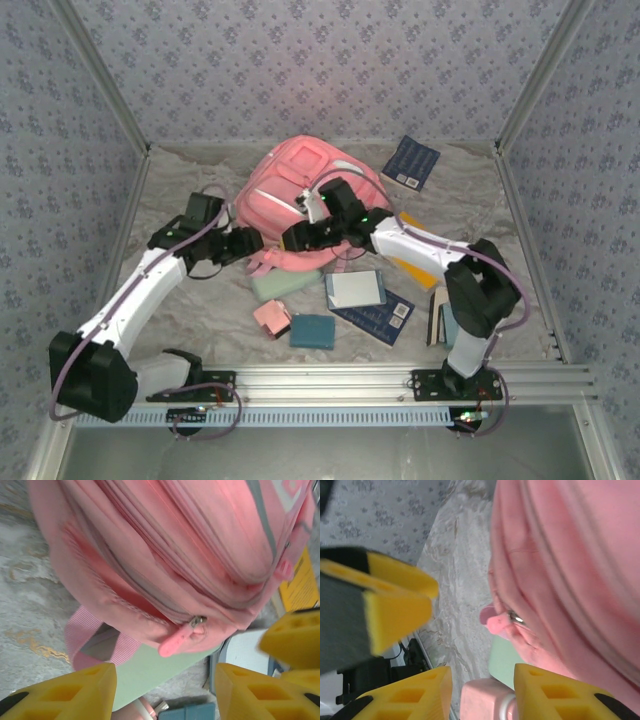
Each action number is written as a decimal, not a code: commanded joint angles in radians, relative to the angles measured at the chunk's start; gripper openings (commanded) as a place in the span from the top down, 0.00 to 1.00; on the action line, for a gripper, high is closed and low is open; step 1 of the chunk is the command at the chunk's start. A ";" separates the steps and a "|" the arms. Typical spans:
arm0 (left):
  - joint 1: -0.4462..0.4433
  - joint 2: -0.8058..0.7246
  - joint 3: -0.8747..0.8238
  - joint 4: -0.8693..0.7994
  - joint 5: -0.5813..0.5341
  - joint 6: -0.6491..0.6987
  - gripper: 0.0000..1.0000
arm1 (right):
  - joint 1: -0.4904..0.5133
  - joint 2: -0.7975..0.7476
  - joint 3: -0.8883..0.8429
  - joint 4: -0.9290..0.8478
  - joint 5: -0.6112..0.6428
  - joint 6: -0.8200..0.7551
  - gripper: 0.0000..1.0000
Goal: Pack books, pencil case, and school supplies into a backpack
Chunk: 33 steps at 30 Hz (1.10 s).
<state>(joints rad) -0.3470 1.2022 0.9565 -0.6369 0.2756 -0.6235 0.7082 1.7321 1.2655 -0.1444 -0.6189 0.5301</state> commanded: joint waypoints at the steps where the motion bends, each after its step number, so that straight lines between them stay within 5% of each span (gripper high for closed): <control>1: -0.035 0.038 0.020 -0.024 -0.016 0.055 0.47 | -0.037 -0.076 -0.021 -0.034 0.018 -0.029 0.61; 19: 0.011 0.001 -0.241 0.395 0.207 -0.135 0.48 | -0.082 -0.090 -0.095 0.003 -0.024 -0.018 0.61; 33: 0.013 0.044 -0.270 0.505 0.239 -0.200 0.57 | -0.103 -0.072 -0.082 0.007 -0.040 -0.002 0.65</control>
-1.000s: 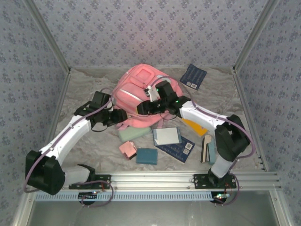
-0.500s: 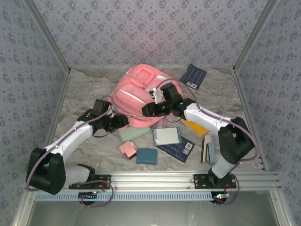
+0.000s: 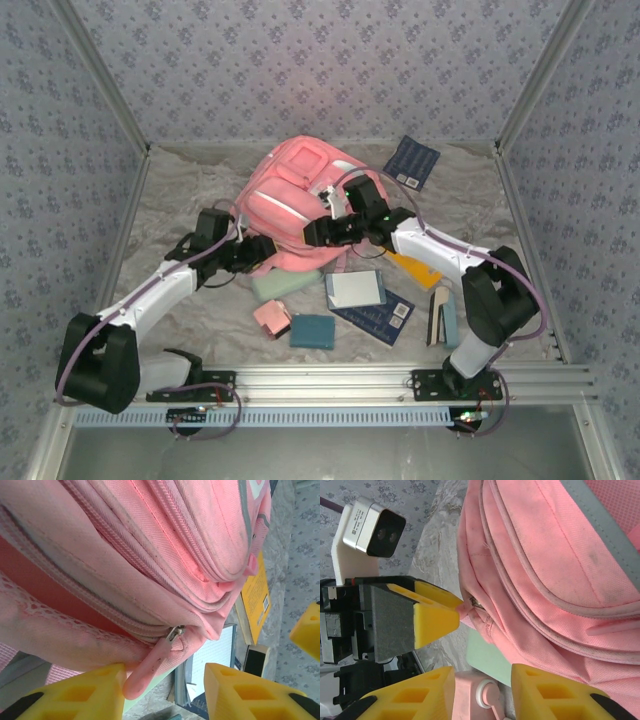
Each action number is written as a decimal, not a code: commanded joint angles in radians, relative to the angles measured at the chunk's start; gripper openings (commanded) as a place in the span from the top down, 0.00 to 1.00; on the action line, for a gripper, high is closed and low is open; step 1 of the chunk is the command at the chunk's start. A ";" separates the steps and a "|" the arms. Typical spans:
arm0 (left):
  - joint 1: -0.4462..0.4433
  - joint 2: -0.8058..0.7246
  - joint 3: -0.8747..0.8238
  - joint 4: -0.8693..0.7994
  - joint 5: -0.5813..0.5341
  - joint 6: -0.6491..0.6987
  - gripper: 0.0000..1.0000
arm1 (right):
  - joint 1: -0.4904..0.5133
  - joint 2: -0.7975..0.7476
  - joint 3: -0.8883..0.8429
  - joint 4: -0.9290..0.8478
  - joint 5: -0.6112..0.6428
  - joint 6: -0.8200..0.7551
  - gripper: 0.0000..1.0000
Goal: Pack books, pencil case, and school supplies into a backpack
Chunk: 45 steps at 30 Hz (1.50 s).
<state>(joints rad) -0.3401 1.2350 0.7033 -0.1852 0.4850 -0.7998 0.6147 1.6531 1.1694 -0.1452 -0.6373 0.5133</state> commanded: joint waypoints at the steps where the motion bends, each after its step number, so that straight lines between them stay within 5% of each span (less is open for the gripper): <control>1: 0.006 0.013 -0.022 0.066 0.033 -0.030 0.59 | -0.012 0.007 0.013 0.009 -0.022 0.014 0.65; 12: 0.005 0.051 -0.052 0.145 0.046 -0.082 0.68 | -0.021 0.000 -0.023 0.045 -0.015 0.021 0.68; 18: 0.004 0.046 -0.028 0.122 0.040 -0.072 0.84 | -0.013 0.005 -0.030 0.048 0.011 0.019 0.70; 24: 0.003 0.030 0.032 0.010 0.030 -0.005 1.00 | 0.008 0.002 0.011 -0.070 0.106 -0.047 0.68; 35: -0.035 0.017 0.262 -0.344 -0.058 0.224 1.00 | 0.046 -0.092 0.041 -0.153 0.330 -0.349 0.53; 45: -0.082 0.070 0.342 -0.429 -0.097 0.327 1.00 | -0.075 0.130 0.310 -0.239 0.052 -0.293 0.50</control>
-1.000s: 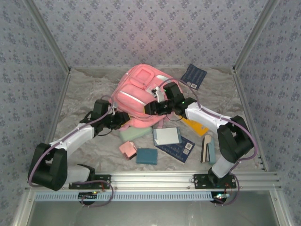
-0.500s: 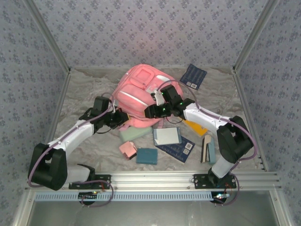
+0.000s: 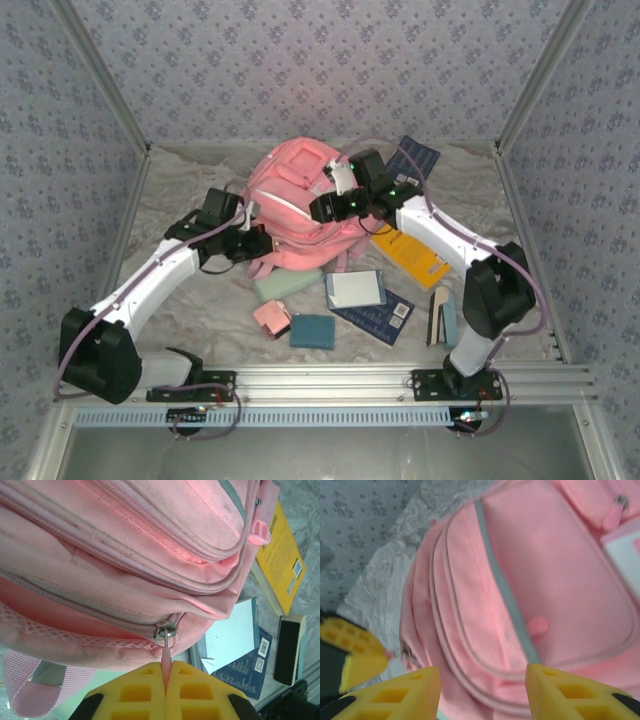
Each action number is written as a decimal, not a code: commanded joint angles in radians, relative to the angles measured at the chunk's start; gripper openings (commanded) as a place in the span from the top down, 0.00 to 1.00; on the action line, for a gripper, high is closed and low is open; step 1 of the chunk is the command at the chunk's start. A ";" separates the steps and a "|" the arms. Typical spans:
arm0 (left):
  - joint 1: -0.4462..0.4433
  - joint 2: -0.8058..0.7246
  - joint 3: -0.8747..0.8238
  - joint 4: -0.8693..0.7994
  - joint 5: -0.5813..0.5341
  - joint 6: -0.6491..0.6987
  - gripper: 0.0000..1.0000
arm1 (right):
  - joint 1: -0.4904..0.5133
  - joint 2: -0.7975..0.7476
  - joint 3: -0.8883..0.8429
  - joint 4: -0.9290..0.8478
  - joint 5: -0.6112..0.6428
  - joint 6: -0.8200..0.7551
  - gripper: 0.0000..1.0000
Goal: Pack books, pencil case, and school supplies into a backpack
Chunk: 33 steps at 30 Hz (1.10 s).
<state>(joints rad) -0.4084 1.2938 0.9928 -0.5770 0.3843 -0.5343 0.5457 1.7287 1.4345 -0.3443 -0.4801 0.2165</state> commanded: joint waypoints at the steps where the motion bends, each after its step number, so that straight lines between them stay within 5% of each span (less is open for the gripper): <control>1: -0.019 0.019 0.060 -0.044 0.001 0.074 1.00 | -0.017 0.075 0.063 -0.038 -0.125 0.004 0.50; 5: -0.045 0.049 0.105 -0.091 -0.027 0.132 1.00 | -0.074 0.186 0.163 -0.058 -0.278 -0.029 0.50; 7: -0.058 0.059 0.122 -0.122 -0.051 0.157 1.00 | -0.084 0.238 0.218 -0.085 -0.297 -0.036 0.42; 11: -0.064 0.077 0.151 -0.146 -0.082 0.171 1.00 | -0.039 0.278 0.332 -0.285 -0.153 -0.217 0.42; 16: -0.064 0.080 0.179 -0.147 -0.071 0.168 1.00 | -0.006 -0.016 -0.131 0.292 -0.029 -0.219 0.43; 19: -0.064 0.075 0.185 -0.146 -0.058 0.169 1.00 | 0.005 -0.157 -0.399 0.528 -0.057 -0.395 0.39; 26: -0.066 0.071 0.184 -0.144 -0.047 0.178 1.00 | 0.111 -0.157 -0.424 0.364 -0.027 -0.734 0.41; 33: -0.067 0.071 0.175 -0.130 -0.039 0.178 1.00 | 0.169 -0.115 -0.436 0.447 0.065 -0.813 0.42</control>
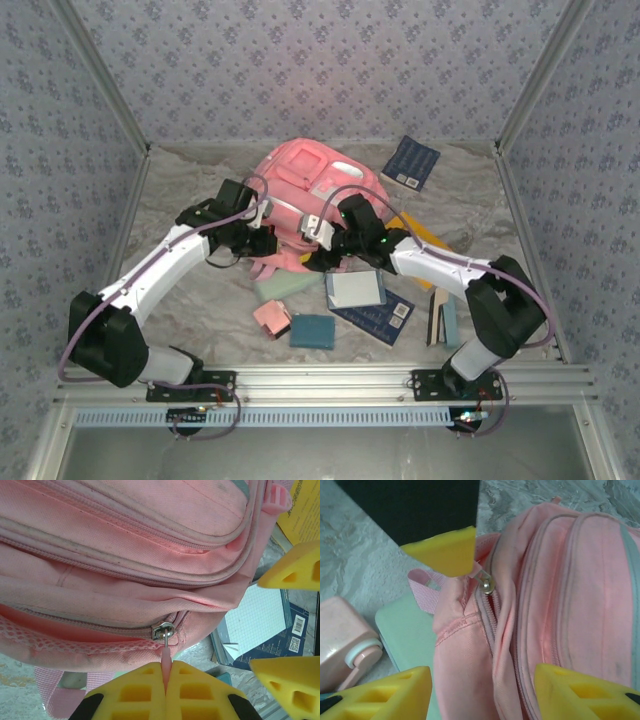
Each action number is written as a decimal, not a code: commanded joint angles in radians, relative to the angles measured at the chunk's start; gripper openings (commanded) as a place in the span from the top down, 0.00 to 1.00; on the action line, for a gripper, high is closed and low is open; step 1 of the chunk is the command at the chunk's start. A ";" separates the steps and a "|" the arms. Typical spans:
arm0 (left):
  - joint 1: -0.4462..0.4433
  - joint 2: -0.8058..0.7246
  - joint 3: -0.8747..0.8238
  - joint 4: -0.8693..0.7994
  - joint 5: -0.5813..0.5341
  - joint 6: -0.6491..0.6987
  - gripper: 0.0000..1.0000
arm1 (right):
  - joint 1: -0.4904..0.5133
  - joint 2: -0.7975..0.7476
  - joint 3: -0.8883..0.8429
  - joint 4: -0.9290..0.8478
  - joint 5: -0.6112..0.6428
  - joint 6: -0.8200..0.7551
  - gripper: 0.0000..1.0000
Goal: Pack books, pencil case, and school supplies into a backpack
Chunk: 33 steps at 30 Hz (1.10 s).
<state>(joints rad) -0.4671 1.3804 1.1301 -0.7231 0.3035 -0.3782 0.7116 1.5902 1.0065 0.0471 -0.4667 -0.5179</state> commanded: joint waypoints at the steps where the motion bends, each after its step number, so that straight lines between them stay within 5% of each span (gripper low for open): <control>1: -0.008 -0.015 0.037 0.018 0.043 0.021 1.00 | 0.005 0.036 0.000 0.056 0.061 -0.082 0.42; 7: -0.010 -0.025 0.040 0.019 0.049 0.018 1.00 | 0.038 0.112 0.045 0.036 0.140 -0.107 0.47; 16: -0.012 -0.032 0.033 0.013 0.034 0.027 1.00 | 0.051 0.070 0.004 0.104 0.193 -0.095 0.71; 21: -0.018 -0.023 0.048 -0.006 0.003 0.039 1.00 | 0.044 0.047 0.009 0.049 0.189 -0.106 1.00; 33: -0.019 0.001 0.053 -0.063 -0.135 0.052 1.00 | 0.010 -0.065 -0.026 -0.007 0.197 -0.140 1.00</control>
<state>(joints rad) -0.4911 1.3804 1.1625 -0.7479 0.2413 -0.3401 0.7368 1.5864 0.9840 0.0563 -0.2756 -0.6403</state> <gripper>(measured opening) 0.042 0.048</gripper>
